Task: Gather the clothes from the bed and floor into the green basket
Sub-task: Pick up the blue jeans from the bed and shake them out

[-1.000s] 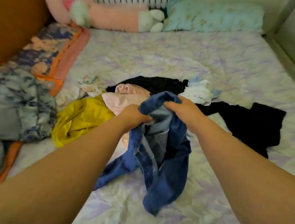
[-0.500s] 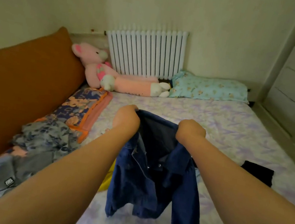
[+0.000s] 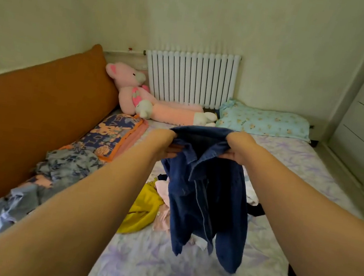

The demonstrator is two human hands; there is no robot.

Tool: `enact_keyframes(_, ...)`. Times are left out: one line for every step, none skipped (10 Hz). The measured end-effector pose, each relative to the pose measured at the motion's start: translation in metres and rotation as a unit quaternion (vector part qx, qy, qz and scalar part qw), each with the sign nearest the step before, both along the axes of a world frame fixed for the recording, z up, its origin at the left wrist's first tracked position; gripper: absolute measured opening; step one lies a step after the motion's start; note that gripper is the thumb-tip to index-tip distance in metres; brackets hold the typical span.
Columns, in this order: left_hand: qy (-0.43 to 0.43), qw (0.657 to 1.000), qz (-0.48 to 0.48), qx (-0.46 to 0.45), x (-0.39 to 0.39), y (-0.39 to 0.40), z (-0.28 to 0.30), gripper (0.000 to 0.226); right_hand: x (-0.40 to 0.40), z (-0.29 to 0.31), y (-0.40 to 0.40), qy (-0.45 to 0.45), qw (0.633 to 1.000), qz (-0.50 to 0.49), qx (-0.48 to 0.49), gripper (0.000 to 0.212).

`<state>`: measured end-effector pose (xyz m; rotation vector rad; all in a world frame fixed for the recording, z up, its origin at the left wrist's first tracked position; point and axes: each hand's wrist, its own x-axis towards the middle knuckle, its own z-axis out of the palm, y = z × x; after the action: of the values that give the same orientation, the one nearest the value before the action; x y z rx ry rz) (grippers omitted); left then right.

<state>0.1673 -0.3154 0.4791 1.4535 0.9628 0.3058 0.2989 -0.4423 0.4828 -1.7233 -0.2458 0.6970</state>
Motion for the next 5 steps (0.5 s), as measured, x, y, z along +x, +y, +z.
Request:
enact_keyframes(0.03, 0.991, -0.095, 0.094, -0.012, 0.011, 0.002, 0.04, -0.001, 0.008, -0.006, -0.064, 0.996, 0.062, 0.005, 0.03)
enact_keyframes(0.15, 0.931, -0.124, 0.31, -0.016, 0.012, -0.001, 0.027, 0.001, 0.002, -0.006, -0.224, 0.959, 0.112, -0.131, 0.011)
enact_keyframes(0.213, 0.872, -0.062, 0.436, -0.024, 0.014, -0.007, 0.02, 0.001, -0.001, 0.003, -0.313, 0.92, 0.121, -0.2, 0.016)
enact_keyframes(0.219, 0.836, -0.035, 0.502, -0.036, 0.011, -0.019, 0.018, -0.007, 0.0, 0.007, -0.409, 0.848, 0.095, -0.324, 0.026)
enact_keyframes(0.285, 0.791, -0.044, 0.539, -0.04, 0.009, -0.024, 0.021, -0.012, -0.007, 0.008, -0.469, 0.794, 0.049, -0.383, 0.028)
